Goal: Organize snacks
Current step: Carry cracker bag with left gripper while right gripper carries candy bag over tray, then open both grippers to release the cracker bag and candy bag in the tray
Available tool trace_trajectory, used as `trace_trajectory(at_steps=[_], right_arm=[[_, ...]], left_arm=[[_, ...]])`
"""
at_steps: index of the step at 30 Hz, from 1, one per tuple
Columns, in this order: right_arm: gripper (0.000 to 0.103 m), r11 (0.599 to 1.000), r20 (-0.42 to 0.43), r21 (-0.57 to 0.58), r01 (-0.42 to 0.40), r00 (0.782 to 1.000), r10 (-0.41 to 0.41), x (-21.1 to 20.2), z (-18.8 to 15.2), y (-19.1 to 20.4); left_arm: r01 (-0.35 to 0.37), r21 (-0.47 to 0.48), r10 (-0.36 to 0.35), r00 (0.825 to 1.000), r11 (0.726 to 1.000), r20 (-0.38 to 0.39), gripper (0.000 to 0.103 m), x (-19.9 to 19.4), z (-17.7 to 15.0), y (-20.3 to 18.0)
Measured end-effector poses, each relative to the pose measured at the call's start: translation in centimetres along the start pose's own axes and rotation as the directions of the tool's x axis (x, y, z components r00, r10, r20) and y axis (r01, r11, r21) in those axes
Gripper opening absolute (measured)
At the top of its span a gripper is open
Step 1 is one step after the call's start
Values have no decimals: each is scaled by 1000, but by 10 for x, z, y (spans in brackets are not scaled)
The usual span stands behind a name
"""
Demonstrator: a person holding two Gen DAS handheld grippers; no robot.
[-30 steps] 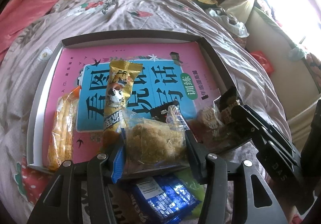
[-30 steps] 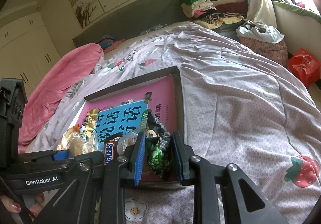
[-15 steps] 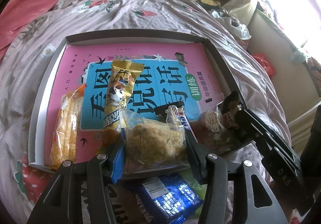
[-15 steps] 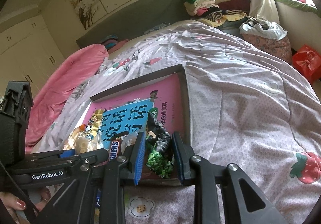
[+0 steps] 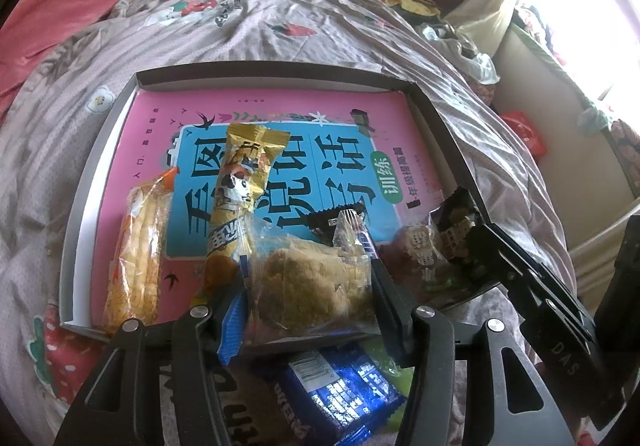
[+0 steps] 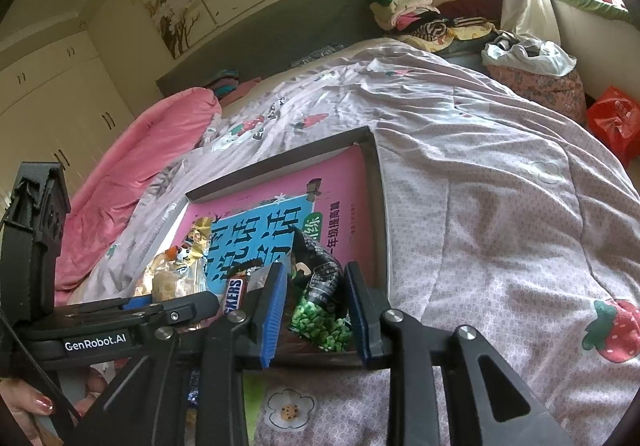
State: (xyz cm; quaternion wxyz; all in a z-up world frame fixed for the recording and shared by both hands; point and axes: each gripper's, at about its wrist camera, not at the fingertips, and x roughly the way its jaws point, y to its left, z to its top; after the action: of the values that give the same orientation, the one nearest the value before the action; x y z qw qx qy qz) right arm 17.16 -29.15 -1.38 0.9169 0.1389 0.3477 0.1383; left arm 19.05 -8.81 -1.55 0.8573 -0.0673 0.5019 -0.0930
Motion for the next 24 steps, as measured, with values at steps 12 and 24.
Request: trace_trajectory(at_steps=[12,24], right_arm=[[38,1000,2,3,6,1000,-6,-1,0,0],[39,1000,15,10,7,1000,-7,-7,2,-3]], left_arm=[[-2,-1,2,1000,1000,8,63,-6,0,-1],[-2,-2,2,1000,1000,23,65,-14,1,2]])
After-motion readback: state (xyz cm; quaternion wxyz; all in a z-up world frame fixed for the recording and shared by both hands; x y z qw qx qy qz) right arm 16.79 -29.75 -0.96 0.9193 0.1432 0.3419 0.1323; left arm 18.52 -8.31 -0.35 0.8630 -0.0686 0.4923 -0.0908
